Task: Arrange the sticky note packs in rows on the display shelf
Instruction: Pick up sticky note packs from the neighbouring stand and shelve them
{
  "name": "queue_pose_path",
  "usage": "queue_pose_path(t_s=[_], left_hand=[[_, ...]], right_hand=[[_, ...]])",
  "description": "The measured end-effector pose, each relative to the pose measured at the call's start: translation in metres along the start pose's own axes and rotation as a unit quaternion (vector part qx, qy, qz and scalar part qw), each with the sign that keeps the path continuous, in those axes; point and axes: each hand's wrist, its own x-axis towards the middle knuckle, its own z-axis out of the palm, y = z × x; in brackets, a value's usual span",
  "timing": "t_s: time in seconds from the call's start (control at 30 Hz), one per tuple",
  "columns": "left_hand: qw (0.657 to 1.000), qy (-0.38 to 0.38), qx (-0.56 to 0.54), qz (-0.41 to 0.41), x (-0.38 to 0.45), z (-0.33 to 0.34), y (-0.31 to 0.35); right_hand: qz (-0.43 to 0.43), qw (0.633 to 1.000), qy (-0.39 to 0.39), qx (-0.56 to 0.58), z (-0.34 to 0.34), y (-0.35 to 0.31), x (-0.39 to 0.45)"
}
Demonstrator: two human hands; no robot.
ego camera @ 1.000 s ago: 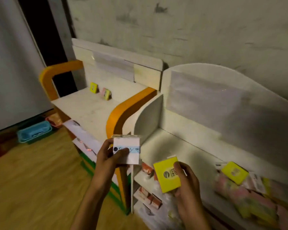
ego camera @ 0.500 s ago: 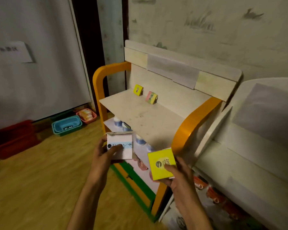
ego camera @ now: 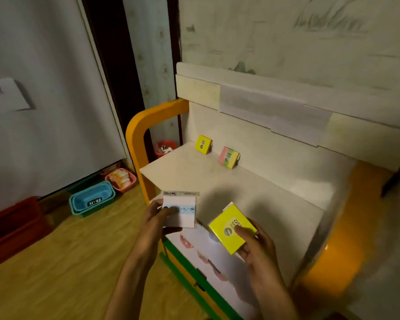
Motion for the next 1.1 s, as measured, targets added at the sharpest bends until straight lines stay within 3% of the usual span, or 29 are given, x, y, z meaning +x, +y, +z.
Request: queue_pose_path(t_s=[0.3,0.57,0.8,1.1], left_hand=[[0.987,-0.133,0.036,-0.087,0.17,0.07,0.002],[0.965,-0.222,0.127,-0.063,0.237,0.144,-0.017],[0.917,-0.362,0.163,-0.033,0.285,0.199,-0.038],[0.896,-0.369,0.248,0.002,0.306,0.249,-0.079]], right_hand=[[0.006,0.993,0.119,0.019,0.028,-0.002,0.121],[0.015,0.981,0.185,0.051,0.014,-0.022,0.146],[0.037,0.961,0.271,0.035,0.025,-0.023,0.155],[0.035,0.941,0.337,0.021,0.022,-0.028,0.151]])
